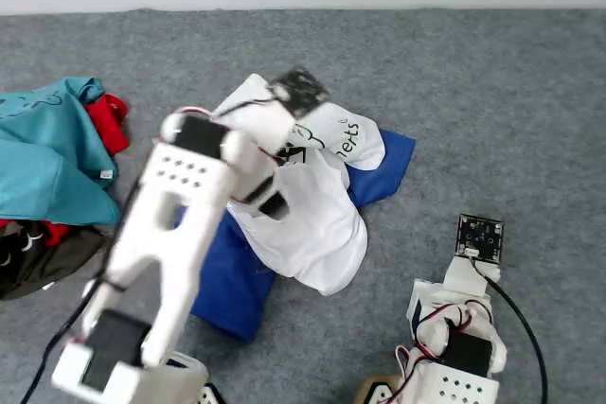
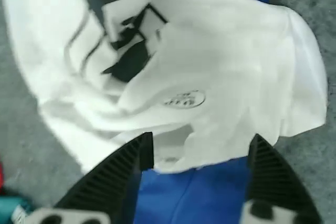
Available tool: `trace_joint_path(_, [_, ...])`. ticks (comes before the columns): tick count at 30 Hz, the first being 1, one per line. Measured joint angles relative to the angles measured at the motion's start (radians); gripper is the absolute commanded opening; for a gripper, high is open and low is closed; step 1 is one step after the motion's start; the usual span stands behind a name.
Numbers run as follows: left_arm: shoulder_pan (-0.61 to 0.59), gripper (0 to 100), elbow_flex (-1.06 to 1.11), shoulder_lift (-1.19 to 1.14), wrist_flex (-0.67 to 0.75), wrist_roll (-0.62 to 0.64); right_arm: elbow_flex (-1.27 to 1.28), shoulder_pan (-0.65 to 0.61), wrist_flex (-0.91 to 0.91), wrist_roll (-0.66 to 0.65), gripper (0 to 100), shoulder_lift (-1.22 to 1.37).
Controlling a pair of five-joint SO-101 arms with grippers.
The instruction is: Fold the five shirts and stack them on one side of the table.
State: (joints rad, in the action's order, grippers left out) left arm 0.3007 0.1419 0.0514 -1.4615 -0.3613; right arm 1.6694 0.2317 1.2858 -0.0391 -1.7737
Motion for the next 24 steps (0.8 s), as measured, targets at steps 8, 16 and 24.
trace_joint_path(8, [0.061, 21, 0.000, -0.258, 0.104, 0.058, 0.000, 0.000, 0.000, 0.000, 0.9, 0.000])
trace_joint_path(16, [0.064, 1, 0.000, -0.296, 0.137, -0.012, 0.000, 0.000, 0.000, 0.000, 0.9, 0.000])
trace_joint_path(24, [0.008, 1, -0.135, -0.270, 0.029, -0.008, 0.000, 0.000, 0.000, 0.000, 0.9, 0.000])
